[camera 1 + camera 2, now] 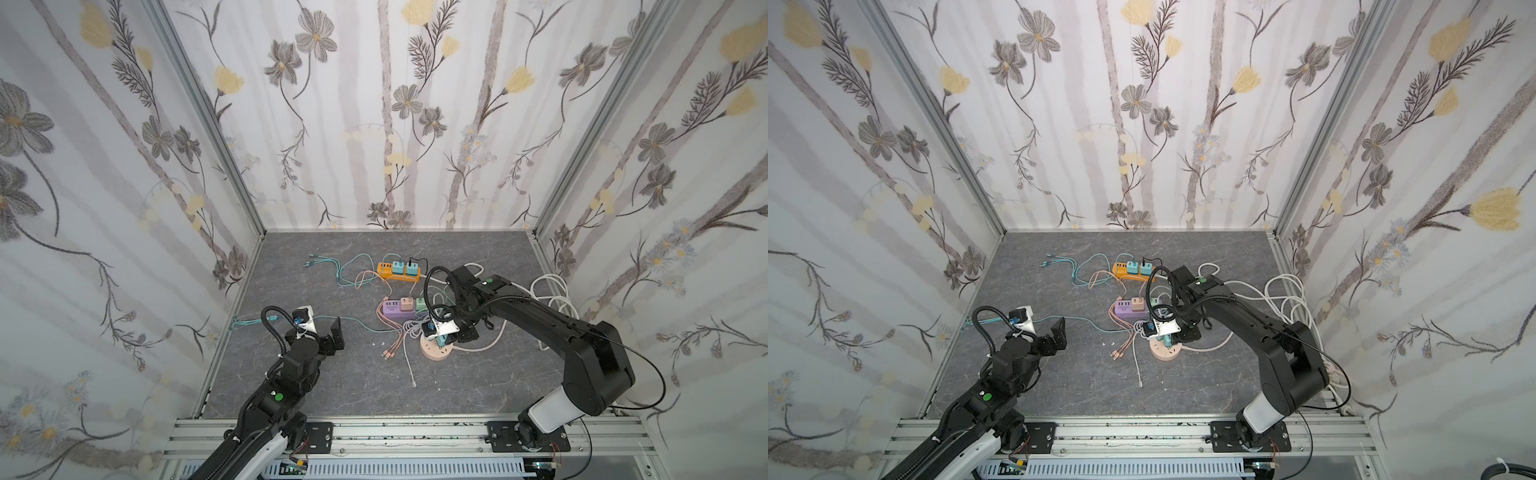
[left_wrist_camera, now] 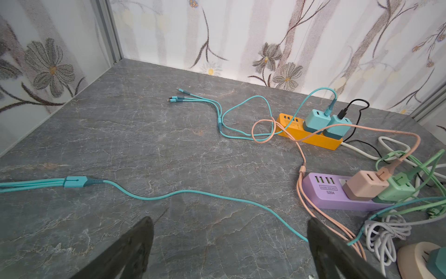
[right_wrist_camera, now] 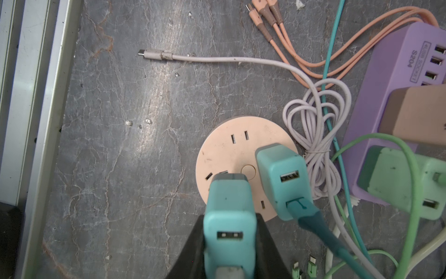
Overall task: Insert the plug
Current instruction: 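Lower and push the teal charger's prongs into the pink socket with the right gripper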
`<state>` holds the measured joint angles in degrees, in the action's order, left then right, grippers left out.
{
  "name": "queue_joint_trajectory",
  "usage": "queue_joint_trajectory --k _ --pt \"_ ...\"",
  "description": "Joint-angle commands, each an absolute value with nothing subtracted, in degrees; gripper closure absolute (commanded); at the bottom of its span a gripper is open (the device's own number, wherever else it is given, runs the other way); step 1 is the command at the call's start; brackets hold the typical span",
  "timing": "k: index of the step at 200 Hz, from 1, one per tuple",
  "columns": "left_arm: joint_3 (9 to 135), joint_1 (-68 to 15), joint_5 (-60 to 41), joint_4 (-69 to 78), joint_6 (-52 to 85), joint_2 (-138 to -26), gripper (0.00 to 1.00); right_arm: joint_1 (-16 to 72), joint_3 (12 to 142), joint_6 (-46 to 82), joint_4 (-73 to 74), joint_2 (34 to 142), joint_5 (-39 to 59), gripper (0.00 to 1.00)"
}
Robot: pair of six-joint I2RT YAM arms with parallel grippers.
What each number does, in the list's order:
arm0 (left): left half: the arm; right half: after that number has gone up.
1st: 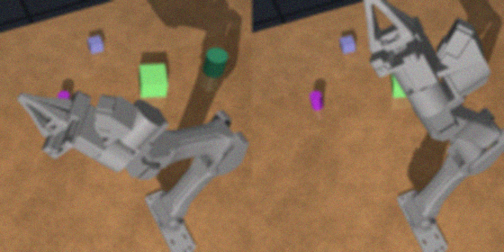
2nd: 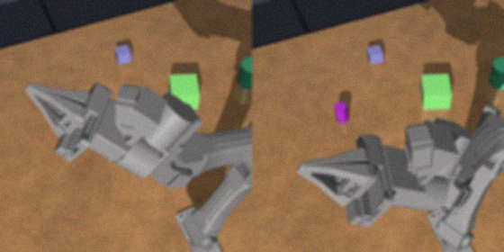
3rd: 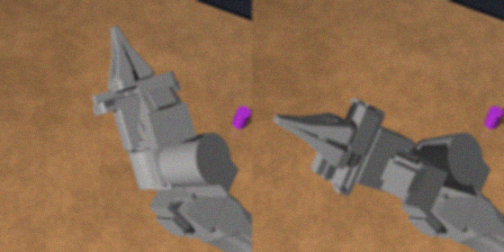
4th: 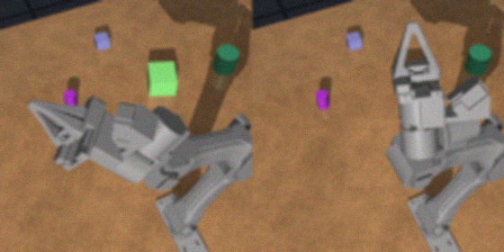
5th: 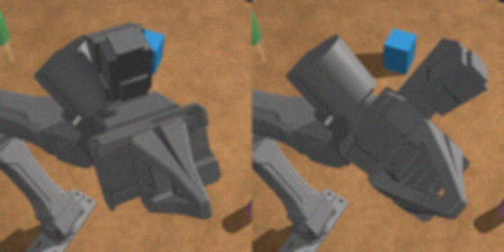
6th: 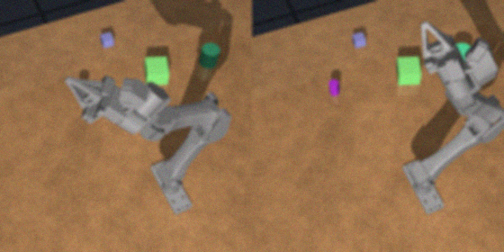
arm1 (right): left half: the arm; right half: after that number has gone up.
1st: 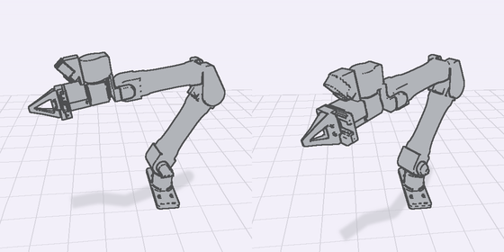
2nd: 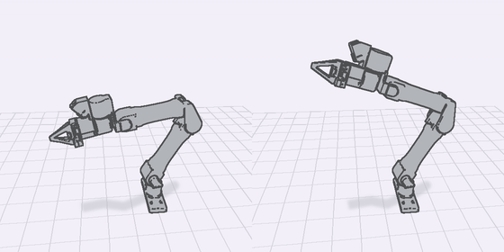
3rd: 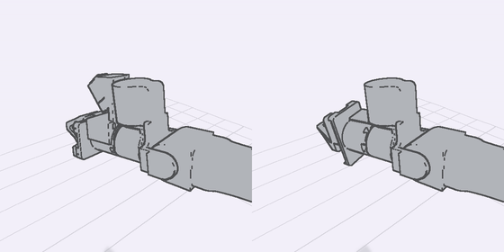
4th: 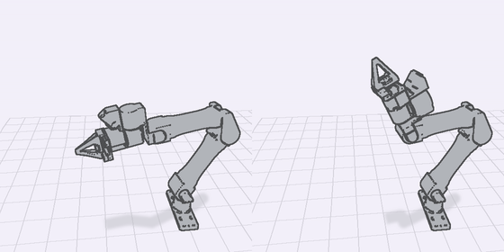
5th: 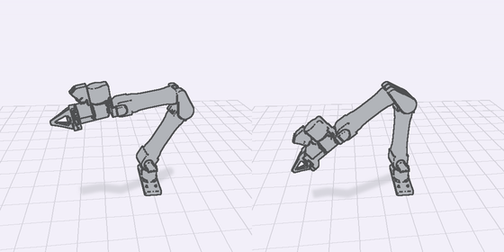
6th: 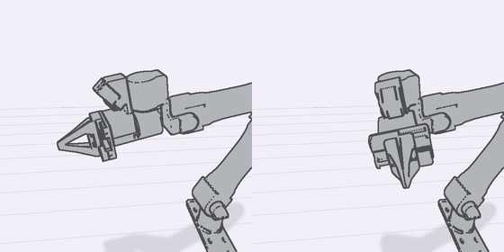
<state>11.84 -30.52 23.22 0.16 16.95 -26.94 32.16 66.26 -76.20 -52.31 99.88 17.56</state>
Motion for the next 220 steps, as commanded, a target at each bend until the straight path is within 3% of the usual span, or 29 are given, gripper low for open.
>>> queue_joint_trajectory --k 1,73,220 --pt "11.5 -30.3 24.9 0.5 18.2 -27.2 0.00 32.6 65.9 -77.6 -52.3 101.5 18.2 1.00" --pt "11.1 -29.8 24.8 0.6 18.7 -27.3 0.00 33.0 62.1 -79.7 -46.9 102.4 12.5 1.00" --pt "10.5 -29.4 24.3 0.9 19.1 -27.3 0.00 33.3 65.3 -79.7 -50.3 101.4 17.5 1.00"
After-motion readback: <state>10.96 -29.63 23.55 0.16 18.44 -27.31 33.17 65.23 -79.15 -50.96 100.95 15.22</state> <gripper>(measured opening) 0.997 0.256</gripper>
